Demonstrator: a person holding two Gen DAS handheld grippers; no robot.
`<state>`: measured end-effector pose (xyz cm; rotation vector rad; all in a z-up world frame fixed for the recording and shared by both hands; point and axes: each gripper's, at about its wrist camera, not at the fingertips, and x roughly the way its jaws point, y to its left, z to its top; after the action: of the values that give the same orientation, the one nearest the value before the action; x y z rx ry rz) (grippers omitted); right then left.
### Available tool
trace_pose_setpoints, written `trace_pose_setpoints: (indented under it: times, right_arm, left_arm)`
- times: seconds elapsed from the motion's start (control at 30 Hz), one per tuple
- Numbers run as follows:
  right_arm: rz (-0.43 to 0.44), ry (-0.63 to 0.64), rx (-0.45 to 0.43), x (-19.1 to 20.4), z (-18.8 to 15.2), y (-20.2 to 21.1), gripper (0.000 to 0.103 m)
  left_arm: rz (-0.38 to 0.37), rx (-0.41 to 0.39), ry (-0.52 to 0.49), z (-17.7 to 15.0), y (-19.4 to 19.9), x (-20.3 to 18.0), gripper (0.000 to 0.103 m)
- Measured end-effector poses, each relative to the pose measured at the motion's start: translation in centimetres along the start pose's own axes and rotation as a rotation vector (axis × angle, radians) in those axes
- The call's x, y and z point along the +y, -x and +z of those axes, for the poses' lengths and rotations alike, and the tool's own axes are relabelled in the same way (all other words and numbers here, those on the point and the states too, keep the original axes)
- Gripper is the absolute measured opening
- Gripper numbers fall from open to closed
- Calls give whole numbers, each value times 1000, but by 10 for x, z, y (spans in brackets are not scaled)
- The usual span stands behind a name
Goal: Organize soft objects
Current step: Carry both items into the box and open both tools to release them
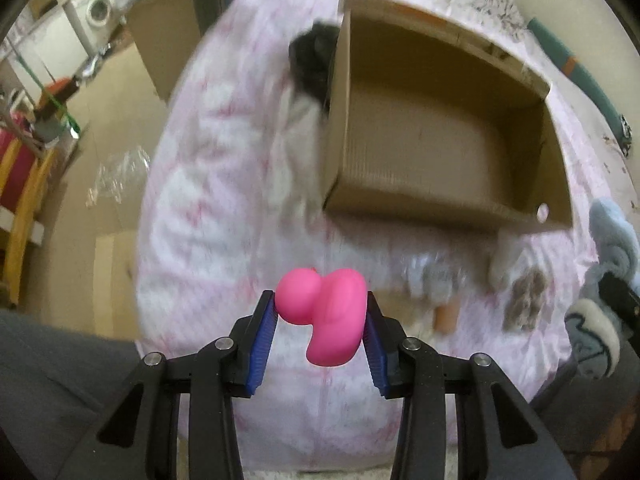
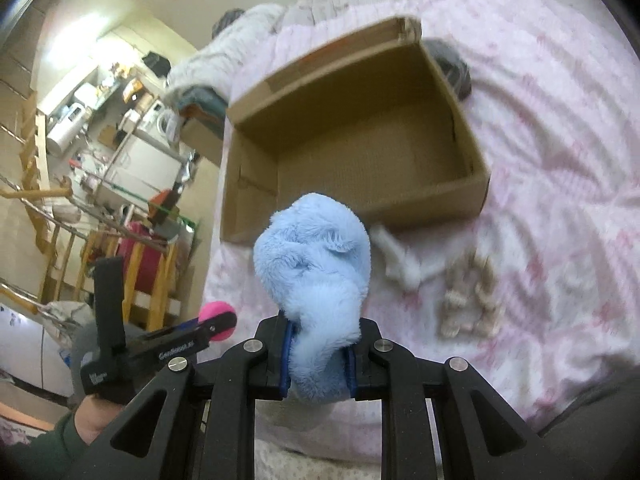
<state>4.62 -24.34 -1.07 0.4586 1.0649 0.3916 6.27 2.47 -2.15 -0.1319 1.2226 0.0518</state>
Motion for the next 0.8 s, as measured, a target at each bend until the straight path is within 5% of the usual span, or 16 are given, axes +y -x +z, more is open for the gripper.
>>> trace_pose_setpoints:
  times: [0.43,0.8]
  right_arm:
    - [15,28,-173,-9,98,8,22]
    - [-72,58,-174,-26,106,-51,22]
  left_arm:
    - [30,-193,-101,105,18,-36,38]
    - [41,-255,-187,111,-28,-71,38]
